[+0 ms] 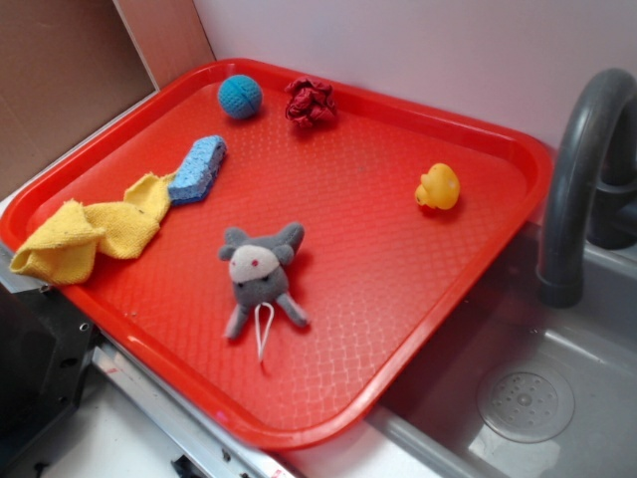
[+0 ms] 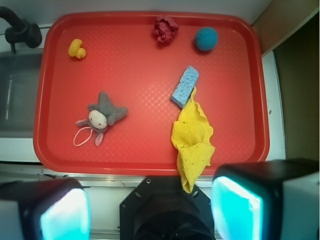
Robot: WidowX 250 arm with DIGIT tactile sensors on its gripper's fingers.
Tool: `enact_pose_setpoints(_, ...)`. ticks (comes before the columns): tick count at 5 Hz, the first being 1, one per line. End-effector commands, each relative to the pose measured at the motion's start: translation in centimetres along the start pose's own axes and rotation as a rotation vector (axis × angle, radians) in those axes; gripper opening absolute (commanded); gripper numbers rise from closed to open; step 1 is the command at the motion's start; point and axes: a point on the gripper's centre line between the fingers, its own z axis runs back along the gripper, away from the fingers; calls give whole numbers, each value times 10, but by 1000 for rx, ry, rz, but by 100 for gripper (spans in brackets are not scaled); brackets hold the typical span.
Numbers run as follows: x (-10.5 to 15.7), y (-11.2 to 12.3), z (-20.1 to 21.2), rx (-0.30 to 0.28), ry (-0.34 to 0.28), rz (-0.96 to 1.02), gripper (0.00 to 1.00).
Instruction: Grab the yellow duck.
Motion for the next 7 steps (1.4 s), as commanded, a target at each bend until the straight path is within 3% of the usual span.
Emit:
enact_pose_setpoints(1, 27, -34, -19, 12, -73, 330, 100)
enact_pose_setpoints(3, 90, -70, -62, -42, -136, 554, 100)
enact_pose_setpoints(4, 119, -81, -82, -64, -128, 546, 100)
enact_pose_setpoints(5, 150, -88, -114, -40, -107, 601, 100)
enact_pose_setpoints(7, 184, -97, -161, -49, -61, 588, 100)
